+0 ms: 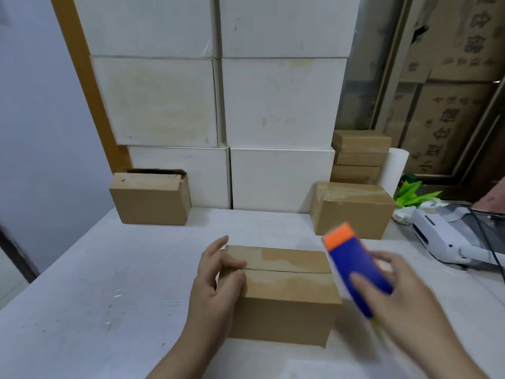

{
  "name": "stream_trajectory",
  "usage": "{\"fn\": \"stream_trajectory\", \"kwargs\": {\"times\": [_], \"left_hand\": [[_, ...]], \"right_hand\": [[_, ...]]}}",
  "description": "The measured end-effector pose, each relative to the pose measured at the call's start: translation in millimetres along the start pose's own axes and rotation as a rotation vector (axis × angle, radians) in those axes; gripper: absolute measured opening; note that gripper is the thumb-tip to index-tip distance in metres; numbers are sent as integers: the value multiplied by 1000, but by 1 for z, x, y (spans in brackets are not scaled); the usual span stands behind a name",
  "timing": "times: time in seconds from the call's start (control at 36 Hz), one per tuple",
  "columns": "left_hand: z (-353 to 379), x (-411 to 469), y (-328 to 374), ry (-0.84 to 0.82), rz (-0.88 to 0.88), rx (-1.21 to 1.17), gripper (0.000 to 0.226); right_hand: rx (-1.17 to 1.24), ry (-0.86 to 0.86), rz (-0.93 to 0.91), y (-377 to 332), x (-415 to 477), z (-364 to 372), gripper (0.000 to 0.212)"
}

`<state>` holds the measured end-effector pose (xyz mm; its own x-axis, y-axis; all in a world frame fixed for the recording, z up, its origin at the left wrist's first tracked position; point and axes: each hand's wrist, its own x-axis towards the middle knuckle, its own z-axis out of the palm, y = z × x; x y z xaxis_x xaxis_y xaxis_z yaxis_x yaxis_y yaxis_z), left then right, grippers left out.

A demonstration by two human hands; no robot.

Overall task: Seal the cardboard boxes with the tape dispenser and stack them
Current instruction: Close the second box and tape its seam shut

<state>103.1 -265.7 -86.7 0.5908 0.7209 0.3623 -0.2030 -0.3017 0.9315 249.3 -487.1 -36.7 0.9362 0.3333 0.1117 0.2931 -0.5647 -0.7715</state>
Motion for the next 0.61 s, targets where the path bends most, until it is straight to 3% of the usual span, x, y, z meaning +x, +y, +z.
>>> {"fn": "stream_trajectory", "kwargs": {"times": [0.11,0.19,0.36,0.44,0.61], "left_hand": [[1,2,2,-8,-24,-40,12],[1,3,3,-10,-27,-40,11],[1,6,0,-13,-27,5,10],[1,6,-1,-9,-22,3,10],[1,4,-2,-6,-40,-17,11]], "right_hand": [[694,26,-68,-41,20,-22,18],[919,-96,-57,-69,27,-14,18],[813,-333,-33,-90,43,0,28],[703,-428,-52,-92,49,-4,22],[584,-518,-119,-95,54,-6,22]]}}
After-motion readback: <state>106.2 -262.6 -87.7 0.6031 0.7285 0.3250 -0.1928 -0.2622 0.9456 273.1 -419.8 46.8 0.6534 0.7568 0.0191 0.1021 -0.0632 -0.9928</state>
